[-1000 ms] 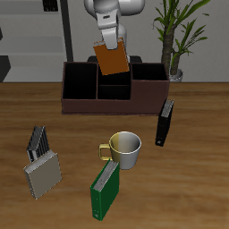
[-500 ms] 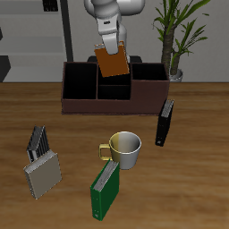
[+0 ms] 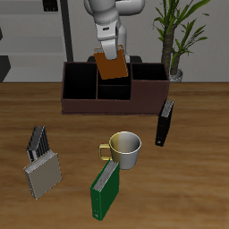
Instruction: Place the orange book into the back desk caddy's back compartment
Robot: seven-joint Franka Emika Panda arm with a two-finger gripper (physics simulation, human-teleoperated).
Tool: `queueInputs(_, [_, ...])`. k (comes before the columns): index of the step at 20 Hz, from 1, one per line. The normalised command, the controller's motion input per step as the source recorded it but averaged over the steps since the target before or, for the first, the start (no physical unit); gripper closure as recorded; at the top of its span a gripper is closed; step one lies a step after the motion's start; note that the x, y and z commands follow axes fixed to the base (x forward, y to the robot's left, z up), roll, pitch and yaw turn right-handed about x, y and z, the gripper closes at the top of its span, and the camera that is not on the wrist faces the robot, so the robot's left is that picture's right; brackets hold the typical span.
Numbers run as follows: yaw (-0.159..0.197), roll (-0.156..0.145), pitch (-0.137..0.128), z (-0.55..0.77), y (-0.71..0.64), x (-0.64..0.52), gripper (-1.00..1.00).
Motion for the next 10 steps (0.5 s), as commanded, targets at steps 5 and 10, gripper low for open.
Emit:
queueInputs(5, [0.009, 0.008, 0.039, -0.23, 0.03, -0.03, 1.00])
queueInputs(10, [-0.009, -0.008, 0.032, -0.18, -0.06, 0.04, 1.00])
